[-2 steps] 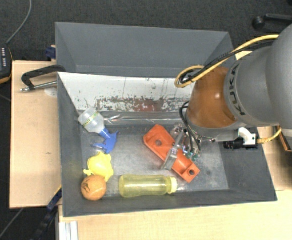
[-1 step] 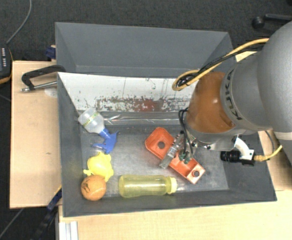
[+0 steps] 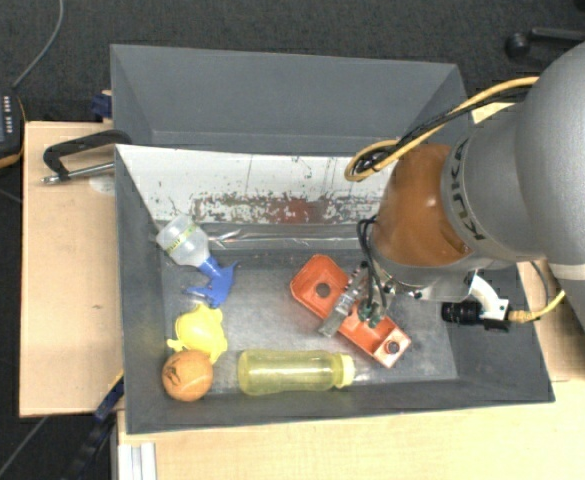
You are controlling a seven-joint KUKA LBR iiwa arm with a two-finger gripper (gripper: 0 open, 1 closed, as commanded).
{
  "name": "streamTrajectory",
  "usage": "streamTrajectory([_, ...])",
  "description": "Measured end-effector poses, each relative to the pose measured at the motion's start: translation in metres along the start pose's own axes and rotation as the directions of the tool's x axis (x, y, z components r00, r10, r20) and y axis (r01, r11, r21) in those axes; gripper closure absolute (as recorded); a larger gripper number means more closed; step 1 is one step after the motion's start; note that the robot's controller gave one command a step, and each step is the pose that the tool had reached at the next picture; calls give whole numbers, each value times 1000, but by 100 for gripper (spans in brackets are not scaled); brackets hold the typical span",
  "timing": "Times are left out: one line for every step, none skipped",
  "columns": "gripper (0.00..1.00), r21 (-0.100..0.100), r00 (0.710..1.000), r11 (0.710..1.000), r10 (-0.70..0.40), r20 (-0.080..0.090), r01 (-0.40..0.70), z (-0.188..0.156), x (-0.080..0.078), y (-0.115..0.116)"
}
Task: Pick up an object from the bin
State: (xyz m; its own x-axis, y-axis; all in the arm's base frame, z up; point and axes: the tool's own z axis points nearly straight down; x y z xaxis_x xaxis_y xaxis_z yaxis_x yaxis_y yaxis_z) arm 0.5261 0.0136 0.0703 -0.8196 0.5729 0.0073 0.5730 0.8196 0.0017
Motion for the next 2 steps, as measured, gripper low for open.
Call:
streamTrajectory([100, 2, 1000, 1000, 0, -2, 0, -6, 1, -1])
streamTrajectory([100, 0, 1000, 1000, 0, 1, 0, -24, 1, 0])
